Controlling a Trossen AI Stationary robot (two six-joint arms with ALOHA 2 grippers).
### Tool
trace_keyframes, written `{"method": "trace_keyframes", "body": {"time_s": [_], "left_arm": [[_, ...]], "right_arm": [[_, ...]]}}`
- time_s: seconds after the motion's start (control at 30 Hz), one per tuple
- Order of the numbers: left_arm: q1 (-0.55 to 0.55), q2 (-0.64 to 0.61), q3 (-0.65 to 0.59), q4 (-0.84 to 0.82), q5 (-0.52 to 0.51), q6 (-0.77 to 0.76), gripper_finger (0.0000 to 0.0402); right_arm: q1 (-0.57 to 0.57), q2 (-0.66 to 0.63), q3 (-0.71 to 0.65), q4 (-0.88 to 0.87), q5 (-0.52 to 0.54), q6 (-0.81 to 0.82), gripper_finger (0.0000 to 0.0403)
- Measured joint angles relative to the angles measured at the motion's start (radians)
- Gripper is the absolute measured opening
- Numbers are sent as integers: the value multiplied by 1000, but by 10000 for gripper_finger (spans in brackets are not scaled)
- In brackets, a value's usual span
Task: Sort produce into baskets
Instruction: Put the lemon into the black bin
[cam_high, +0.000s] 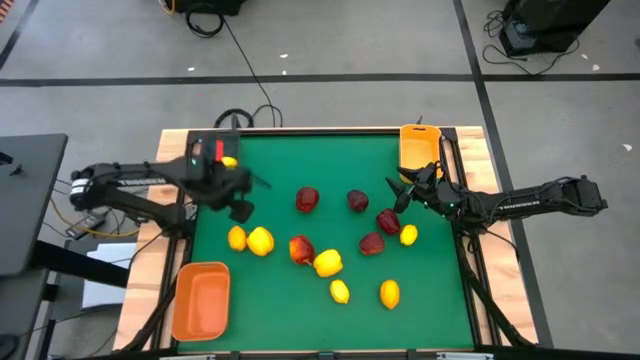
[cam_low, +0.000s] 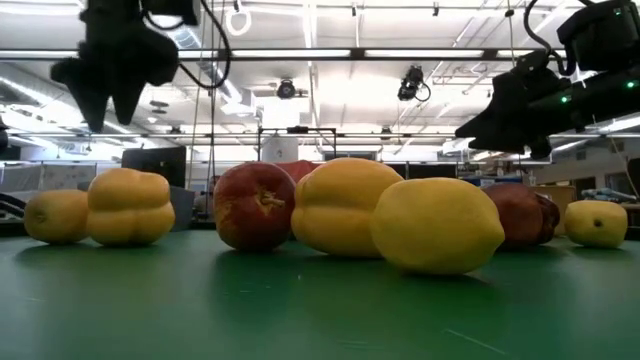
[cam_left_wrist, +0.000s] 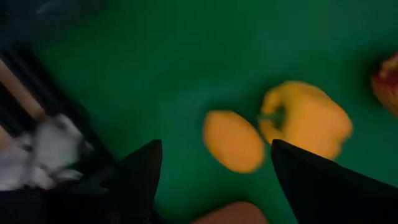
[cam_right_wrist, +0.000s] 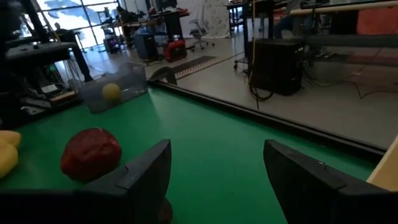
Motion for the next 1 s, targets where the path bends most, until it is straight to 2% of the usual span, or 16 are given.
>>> {"method": "trace_keyframes", "body": {"time_s": [0.17, 0.33, 0.63, 1.0], "left_arm": [[-196, 75, 0, 28, -41, -205, 292], [-296, 167, 0, 66, -72, -305, 290], [-324, 312, -3, 94, -32, -280, 290], [-323, 320, -198, 259, 19, -260, 290]], "right_arm": [[0, 0, 0, 0, 0, -1, 266], [0, 0, 0, -13, 0, -25, 266], [0, 0, 0, -33, 4, -50, 266], [0, 0, 0, -55, 7, -57, 266]]}}
